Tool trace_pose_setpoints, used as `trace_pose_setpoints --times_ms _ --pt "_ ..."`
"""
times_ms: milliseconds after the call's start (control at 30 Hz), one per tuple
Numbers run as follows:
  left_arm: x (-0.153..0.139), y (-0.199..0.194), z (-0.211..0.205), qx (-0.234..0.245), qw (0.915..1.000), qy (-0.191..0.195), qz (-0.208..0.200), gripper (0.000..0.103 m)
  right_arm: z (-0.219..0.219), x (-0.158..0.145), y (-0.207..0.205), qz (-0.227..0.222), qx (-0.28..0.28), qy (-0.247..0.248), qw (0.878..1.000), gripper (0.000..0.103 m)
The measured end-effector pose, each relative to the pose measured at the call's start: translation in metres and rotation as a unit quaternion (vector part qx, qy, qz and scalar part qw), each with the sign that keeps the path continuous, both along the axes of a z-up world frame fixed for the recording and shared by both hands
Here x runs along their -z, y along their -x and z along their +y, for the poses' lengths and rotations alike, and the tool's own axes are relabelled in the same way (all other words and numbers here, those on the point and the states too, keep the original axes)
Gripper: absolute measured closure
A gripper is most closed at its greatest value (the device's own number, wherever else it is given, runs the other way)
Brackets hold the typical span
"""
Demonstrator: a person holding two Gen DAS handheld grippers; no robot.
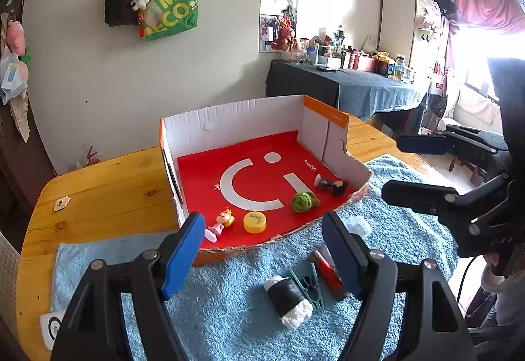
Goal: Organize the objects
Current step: 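Withdraw both tools from the box toward the remaining items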
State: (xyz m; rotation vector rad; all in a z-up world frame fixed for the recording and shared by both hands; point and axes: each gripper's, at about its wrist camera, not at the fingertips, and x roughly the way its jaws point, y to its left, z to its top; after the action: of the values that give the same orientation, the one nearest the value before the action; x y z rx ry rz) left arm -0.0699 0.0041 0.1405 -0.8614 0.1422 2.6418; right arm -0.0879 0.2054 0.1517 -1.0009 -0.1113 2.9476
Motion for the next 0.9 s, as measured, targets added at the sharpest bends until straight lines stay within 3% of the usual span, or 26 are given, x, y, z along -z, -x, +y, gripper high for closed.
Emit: trace_pose_setpoints --times_ms 600,900 --pt "0.031 -0.033 -0.005 -0.047 0.9985 -0.027 -0.011 0.017 -0.004 0.025 -0.048 0.046 0.064 0.002 0.997 0.022" --pt "0.064 -0.040 -0.005 -0.079 0.9961 -0.022 -0.032 0.012 -0.002 0.059 -0.051 0.024 0.086 0.008 0.996 0.021"
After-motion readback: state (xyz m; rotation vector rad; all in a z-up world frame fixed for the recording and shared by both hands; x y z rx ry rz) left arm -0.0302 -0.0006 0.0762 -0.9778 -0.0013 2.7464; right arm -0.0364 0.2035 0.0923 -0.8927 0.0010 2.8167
